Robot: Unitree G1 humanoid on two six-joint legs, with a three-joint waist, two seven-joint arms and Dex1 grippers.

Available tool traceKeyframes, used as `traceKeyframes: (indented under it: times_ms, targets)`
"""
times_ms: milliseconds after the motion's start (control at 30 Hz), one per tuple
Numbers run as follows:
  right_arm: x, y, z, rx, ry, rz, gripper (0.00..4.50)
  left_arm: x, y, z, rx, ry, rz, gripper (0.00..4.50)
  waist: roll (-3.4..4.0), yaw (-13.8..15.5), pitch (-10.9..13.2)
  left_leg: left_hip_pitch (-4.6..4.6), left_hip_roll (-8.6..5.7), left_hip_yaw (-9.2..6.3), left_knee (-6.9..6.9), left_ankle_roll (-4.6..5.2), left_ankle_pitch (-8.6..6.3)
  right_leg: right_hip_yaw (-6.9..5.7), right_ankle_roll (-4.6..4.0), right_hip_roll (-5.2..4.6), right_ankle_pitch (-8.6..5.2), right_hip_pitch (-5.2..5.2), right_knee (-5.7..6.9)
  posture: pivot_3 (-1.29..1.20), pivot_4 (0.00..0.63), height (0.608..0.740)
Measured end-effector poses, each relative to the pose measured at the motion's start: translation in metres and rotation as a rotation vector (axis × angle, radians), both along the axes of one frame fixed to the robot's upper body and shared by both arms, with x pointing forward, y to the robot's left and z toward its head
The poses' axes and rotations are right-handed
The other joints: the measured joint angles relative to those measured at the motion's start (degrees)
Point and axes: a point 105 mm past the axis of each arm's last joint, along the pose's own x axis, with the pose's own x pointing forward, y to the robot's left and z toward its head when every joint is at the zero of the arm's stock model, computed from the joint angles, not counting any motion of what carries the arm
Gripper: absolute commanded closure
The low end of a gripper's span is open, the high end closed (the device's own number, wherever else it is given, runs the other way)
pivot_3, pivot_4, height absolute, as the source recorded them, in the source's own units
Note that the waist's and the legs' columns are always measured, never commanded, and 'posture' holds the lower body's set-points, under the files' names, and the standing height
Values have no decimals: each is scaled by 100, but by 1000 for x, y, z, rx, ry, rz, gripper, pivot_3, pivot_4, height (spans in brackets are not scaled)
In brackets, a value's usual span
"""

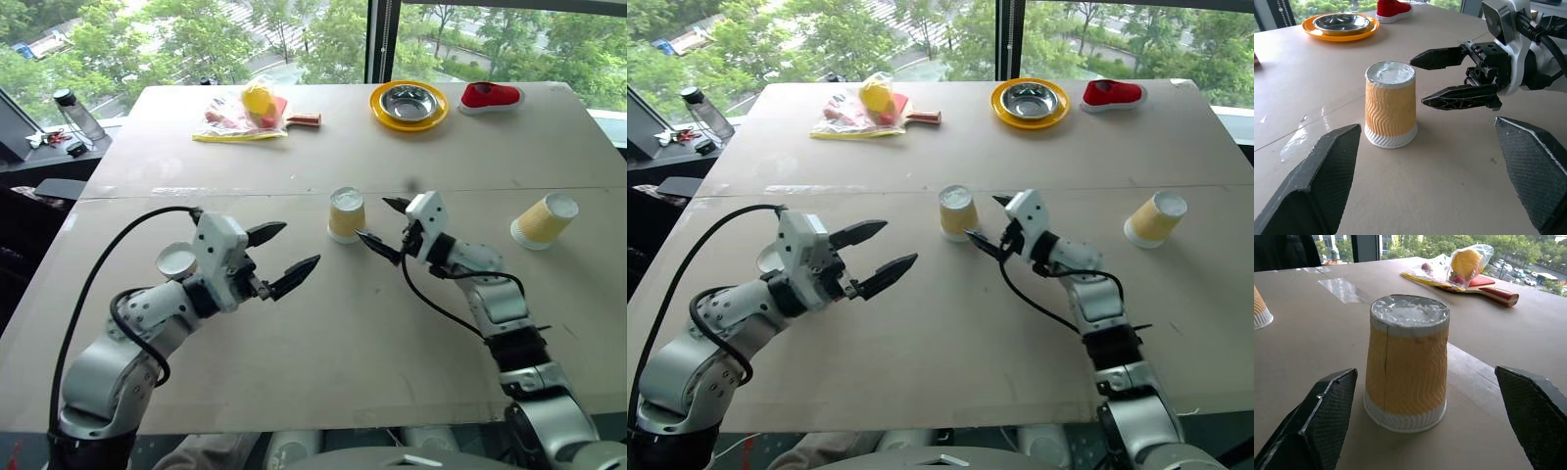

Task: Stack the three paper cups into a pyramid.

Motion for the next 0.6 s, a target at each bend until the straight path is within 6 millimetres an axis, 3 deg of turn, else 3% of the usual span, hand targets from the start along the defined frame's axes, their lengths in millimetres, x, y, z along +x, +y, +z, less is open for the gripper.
traceKeyframes:
  times_ms: [67, 133, 200, 300, 367, 500, 600]
  targets:
    - [-6, -21, 12, 2, -52, -72, 44, 4, -17, 8, -10, -27, -71, 0, 0, -25, 0, 7, -1, 11, 2, 2, -1, 14, 1, 4, 1, 0, 6, 0, 150, 740]
    - [-7, -29, 20, 5, -80, -105, 44, 6, -22, 9, -9, -25, -91, 0, 0, -62, -1, 9, 1, 12, 2, 1, 0, 18, 1, 11, 1, 1, 8, 0, 150, 740]
    - [-9, -53, 30, -5, -116, -202, 44, 13, -36, 14, -14, -36, -129, 0, -1, -8, 0, 4, 0, 5, 6, 1, 0, 11, 1, 15, 1, 0, 7, 0, 150, 740]
    - [-10, -107, 49, -23, -185, -424, 44, 20, -56, 25, -31, -64, -191, 0, -1, 63, 0, -6, -6, 4, 13, -15, 10, 11, 1, 15, 0, 1, 1, 0, 150, 740]
    - [-15, -156, 60, -45, -219, -620, 44, 21, -70, 27, -24, -70, -251, 0, -1, 54, 0, -9, -6, 8, 15, -17, 11, 18, 1, 16, 0, 2, -3, 0, 150, 740]
    - [-21, -191, 57, -29, -197, -776, 44, 22, -78, 21, 0, -52, -291, 0, 0, -45, -1, 5, 1, 15, 11, -16, 11, 27, 0, 35, 0, 1, 8, 0, 150, 740]
    - [-20, -204, 46, -10, -152, -846, 44, 22, -81, 18, 12, -46, -307, 0, 3, -77, -1, 8, 2, 15, 13, -14, 10, 29, 0, 36, 0, 1, 15, 0, 150, 740]
